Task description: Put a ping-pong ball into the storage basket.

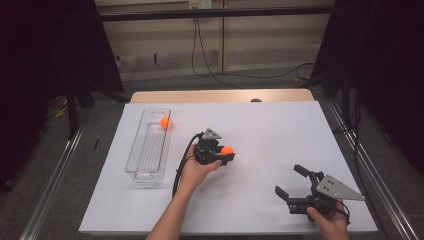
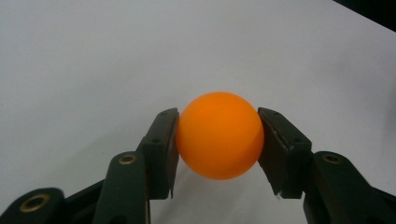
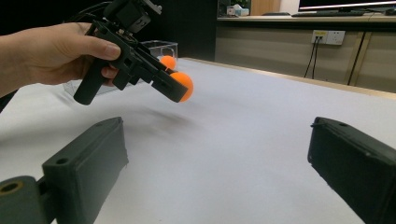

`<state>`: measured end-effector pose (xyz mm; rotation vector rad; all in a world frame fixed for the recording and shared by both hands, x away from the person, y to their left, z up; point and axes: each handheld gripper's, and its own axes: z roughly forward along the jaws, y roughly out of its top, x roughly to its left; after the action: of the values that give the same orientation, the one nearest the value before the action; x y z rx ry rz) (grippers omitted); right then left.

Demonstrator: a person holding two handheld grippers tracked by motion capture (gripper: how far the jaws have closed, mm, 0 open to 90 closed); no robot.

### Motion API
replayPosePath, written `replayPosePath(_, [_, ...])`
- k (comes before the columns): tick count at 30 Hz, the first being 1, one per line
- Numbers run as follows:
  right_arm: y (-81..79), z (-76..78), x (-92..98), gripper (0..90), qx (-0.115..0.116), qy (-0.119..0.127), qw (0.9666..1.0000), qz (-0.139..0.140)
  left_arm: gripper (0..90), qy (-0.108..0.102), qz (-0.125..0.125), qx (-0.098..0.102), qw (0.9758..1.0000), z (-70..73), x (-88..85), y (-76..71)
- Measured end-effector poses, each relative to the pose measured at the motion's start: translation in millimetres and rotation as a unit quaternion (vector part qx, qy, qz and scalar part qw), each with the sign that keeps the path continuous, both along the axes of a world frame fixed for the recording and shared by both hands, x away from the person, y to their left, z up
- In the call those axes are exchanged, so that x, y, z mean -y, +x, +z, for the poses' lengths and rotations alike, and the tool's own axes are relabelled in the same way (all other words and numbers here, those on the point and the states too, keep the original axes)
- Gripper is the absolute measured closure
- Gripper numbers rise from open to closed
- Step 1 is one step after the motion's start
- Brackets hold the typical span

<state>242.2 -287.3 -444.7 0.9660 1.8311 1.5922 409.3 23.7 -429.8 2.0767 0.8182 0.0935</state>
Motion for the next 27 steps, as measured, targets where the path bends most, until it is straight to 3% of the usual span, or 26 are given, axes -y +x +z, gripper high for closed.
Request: replayPosePath(27, [-0.3,0.3,0.0,4.2,0.000,0.002,1.0000,0.002,50.8,-0.011,0.027,0.010,0.9995,6.0,-15.2,3.0])
